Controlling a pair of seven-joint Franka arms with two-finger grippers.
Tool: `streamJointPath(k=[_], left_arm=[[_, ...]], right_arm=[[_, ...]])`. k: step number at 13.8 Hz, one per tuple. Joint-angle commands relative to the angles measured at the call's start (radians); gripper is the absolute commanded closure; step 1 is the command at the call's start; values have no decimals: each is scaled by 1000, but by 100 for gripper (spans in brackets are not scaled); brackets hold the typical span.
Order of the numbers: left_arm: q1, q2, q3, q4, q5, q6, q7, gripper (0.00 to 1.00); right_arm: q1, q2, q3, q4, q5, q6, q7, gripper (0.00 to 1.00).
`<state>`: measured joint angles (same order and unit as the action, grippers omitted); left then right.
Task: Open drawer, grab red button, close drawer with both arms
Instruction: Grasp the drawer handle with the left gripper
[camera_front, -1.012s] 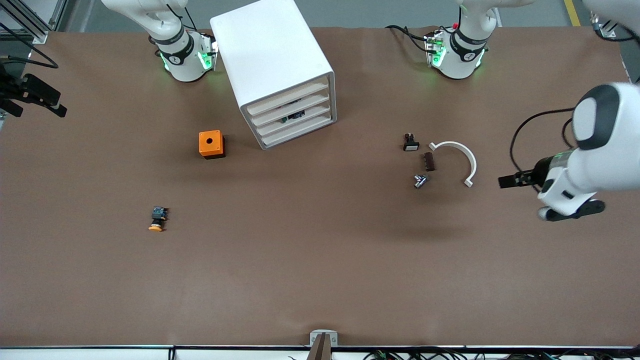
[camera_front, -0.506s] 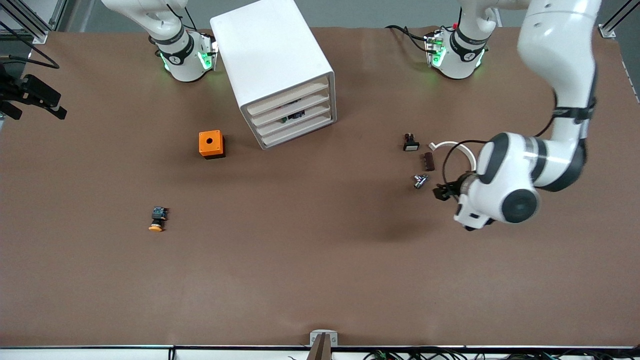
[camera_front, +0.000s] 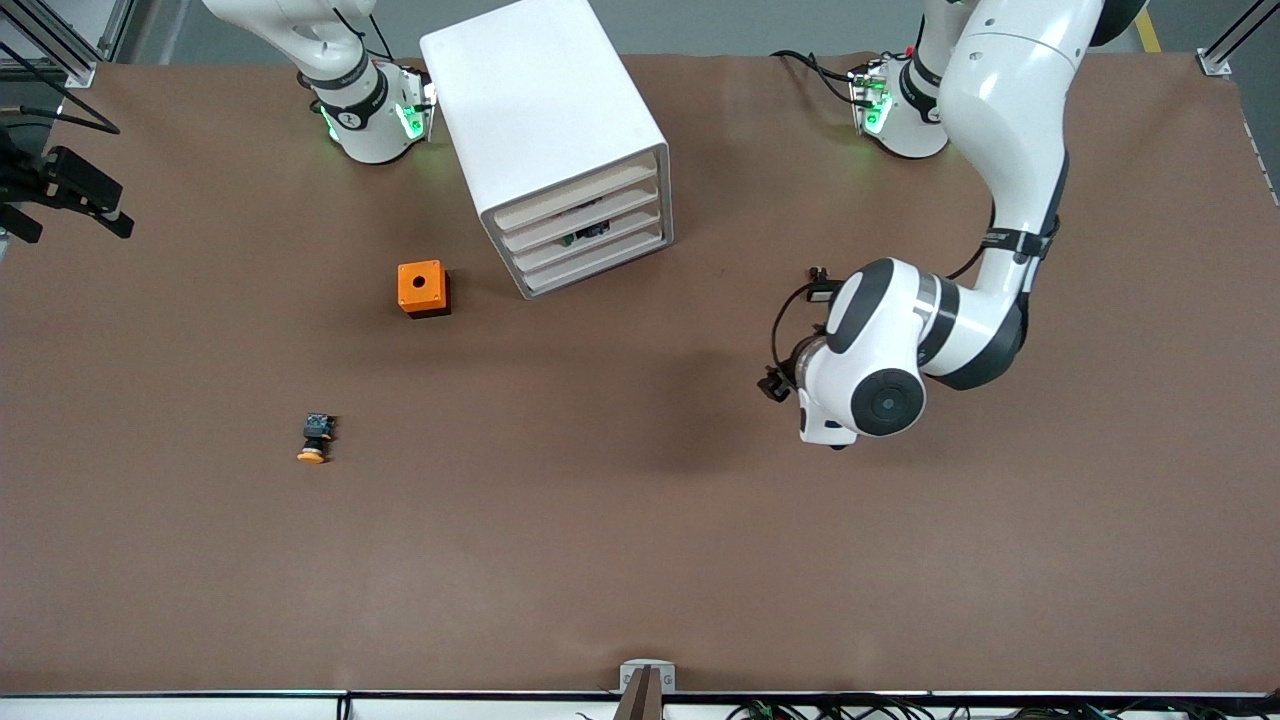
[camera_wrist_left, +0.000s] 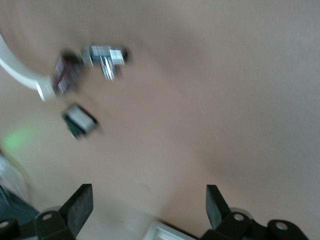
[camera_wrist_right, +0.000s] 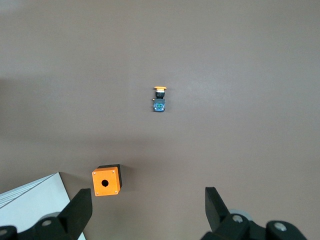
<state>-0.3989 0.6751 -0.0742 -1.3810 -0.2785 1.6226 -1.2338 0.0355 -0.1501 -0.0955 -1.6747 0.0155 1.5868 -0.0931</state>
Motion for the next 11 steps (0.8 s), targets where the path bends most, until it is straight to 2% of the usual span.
streamJointPath(k=[1, 4, 6, 11], left_arm=[[-29, 52, 13, 63, -137, -44, -201, 1], [-34, 76, 8, 86, -324, -101, -399, 1], [-40, 93, 1, 88, -408, -131, -603, 1], [-80, 162, -1, 86, -626, -211, -918, 1]], right_arm=[[-5, -23, 2, -17, -5, -10, 12, 0], [0, -23, 3, -16, 0, -28, 84, 0], [-2, -23, 3, -16, 0, -30, 79, 0], [0, -22, 3, -16, 4, -28, 81, 0]])
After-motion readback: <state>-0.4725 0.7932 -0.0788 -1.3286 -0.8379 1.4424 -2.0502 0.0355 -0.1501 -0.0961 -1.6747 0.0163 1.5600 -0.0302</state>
